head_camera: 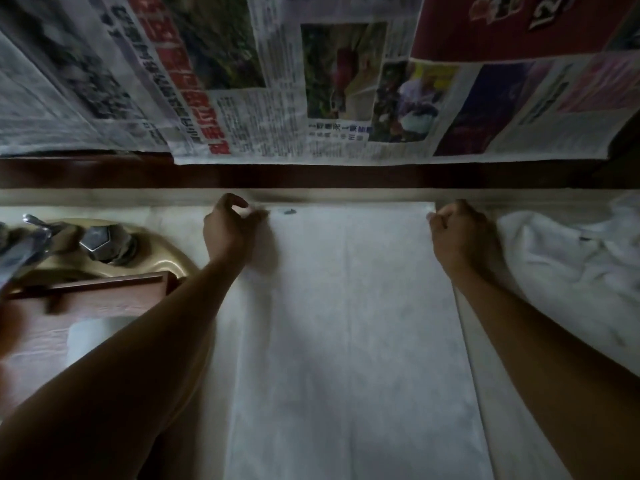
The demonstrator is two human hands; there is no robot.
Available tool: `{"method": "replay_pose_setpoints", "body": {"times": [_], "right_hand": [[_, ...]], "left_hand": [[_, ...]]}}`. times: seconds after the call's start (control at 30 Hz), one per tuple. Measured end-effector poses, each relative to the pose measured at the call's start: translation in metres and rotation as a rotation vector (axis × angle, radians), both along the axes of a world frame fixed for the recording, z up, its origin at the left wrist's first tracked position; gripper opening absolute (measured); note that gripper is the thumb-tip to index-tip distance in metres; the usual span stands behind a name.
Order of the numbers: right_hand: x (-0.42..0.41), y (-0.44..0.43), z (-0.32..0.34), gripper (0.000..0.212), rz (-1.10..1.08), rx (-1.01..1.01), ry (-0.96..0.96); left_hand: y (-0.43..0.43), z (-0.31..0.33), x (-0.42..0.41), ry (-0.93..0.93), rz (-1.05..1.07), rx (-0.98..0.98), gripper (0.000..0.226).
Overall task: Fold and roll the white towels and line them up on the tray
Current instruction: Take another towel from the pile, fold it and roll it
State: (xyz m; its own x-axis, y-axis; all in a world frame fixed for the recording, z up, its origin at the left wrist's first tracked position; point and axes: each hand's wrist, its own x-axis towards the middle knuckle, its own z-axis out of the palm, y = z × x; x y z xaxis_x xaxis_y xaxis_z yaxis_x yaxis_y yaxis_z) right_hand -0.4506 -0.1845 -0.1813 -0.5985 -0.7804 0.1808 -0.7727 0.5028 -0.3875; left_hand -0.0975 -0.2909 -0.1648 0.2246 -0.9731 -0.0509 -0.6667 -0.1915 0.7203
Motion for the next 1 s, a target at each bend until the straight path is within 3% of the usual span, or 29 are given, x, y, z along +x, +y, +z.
{"method": "replay_pose_setpoints", "body": {"times": [0.1, 0.2, 0.3, 0.53, 0.63, 0.73, 0.87, 1.0], "right_hand": [[0.012, 0.007, 0.000, 0.035, 0.010, -0.094, -0.032], [0.053, 0.020, 0.002, 0.049, 0.257, -0.144, 0.023], [0.093, 0.029, -0.010, 0.064, 0.530, 0.137, 0.077], [0.013, 0.028, -0.019, 0.071, 0.405, 0.336, 0.161], [0.011, 0.028, -0.009, 0.074, 0.414, 0.316, 0.164], [0.057, 0.042, 0.008, 0.064, 0.414, 0.239, 0.047], [0.120, 0.095, -0.007, 0.064, 0.529, 0.212, 0.131], [0.070, 0.111, -0.021, 0.058, 0.521, 0.218, 0.191]], "left_hand": [[0.021, 0.004, -0.007, -0.055, -0.063, -0.120, 0.034], [0.060, 0.001, -0.041, -0.175, -0.433, -0.308, 0.031], [0.083, -0.020, -0.068, -0.374, -0.734, -0.157, 0.057], [0.040, -0.038, -0.001, -0.594, -0.610, -0.021, 0.075], [0.040, -0.028, 0.004, -0.700, -0.593, -0.011, 0.082], [0.075, -0.015, -0.026, -0.656, -0.603, -0.135, 0.073], [0.154, -0.028, -0.055, -0.513, -0.755, -0.147, 0.066], [0.146, -0.045, 0.000, -0.532, -0.683, -0.103, 0.064]]}}
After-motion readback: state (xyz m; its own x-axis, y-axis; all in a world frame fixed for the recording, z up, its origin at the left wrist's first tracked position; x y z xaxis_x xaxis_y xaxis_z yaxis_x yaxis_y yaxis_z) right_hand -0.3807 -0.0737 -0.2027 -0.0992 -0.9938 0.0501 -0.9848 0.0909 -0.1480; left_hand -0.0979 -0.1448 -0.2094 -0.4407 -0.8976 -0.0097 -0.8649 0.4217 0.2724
